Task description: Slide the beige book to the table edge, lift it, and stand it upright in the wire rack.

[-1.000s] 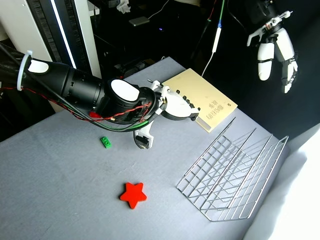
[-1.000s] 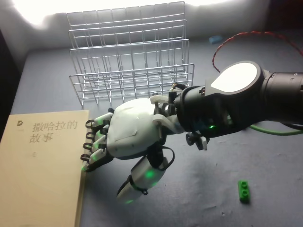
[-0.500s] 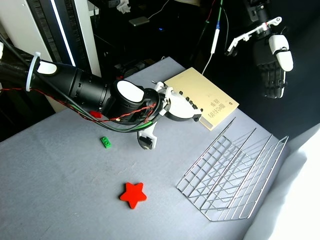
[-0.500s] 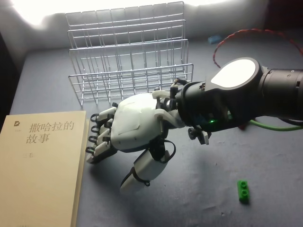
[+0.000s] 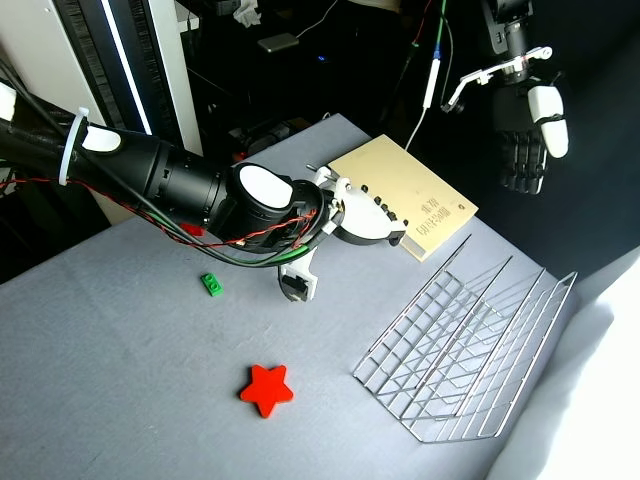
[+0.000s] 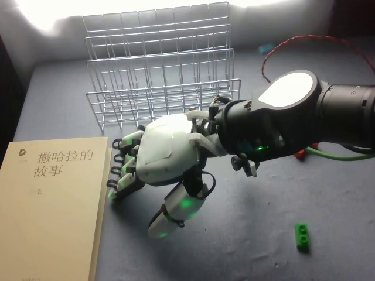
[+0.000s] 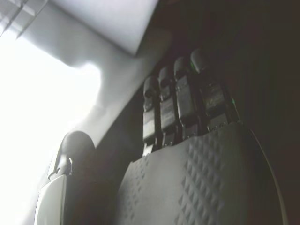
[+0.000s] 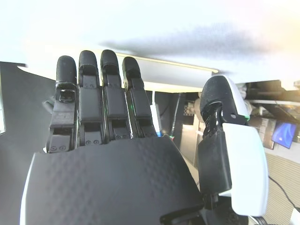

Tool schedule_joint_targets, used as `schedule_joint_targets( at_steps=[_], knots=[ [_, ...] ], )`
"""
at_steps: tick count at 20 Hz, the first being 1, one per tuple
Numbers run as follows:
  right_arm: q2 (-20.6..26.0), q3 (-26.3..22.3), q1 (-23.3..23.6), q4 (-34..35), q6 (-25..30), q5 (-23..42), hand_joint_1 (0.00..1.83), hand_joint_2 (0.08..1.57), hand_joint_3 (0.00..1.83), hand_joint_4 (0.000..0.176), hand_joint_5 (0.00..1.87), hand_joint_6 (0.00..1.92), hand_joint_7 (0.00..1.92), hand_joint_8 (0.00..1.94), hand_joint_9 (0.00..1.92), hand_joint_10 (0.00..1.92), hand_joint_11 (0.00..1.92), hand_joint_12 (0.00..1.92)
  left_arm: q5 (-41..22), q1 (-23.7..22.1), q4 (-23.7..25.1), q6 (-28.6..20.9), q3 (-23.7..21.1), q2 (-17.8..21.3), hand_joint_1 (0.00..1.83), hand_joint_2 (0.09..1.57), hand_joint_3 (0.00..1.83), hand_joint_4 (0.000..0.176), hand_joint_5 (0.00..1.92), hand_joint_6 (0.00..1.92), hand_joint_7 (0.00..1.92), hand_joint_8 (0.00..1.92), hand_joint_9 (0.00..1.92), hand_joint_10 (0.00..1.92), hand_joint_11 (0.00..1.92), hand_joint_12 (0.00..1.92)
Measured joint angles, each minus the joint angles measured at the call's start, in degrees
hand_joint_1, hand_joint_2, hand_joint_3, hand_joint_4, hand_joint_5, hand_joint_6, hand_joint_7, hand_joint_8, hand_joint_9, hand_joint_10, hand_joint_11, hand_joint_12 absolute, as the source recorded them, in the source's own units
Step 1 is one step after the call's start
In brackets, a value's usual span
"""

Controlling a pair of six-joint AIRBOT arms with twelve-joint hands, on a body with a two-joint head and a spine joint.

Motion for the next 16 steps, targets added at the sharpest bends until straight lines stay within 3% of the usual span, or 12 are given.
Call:
schedule_joint_targets(
  at_steps=[13, 16],
  knots=[
    [-2.8, 2.1, 0.1, 0.2, 0.0, 0.0, 0.11, 1.14, 0.00, 0.000, 0.32, 0.00, 0.37, 0.00, 0.37, 0.01, 0.00, 0.81, 0.2, -0.2, 2.3, 1.2, 0.9, -1.4, 0.19, 1.16, 0.00, 0.000, 0.29, 0.00, 0.31, 0.00, 0.28, 0.00, 0.00, 0.72],
    [-3.0, 2.5, 0.1, 0.2, 0.0, -0.1, 0.09, 1.14, 0.00, 0.000, 0.29, 0.00, 0.31, 0.00, 0.30, 0.00, 0.00, 0.69, 0.2, -0.9, 2.3, 1.8, 2.0, -1.9, 0.26, 1.14, 0.00, 0.000, 0.28, 0.00, 0.30, 0.00, 0.28, 0.00, 0.00, 0.75]
  ],
)
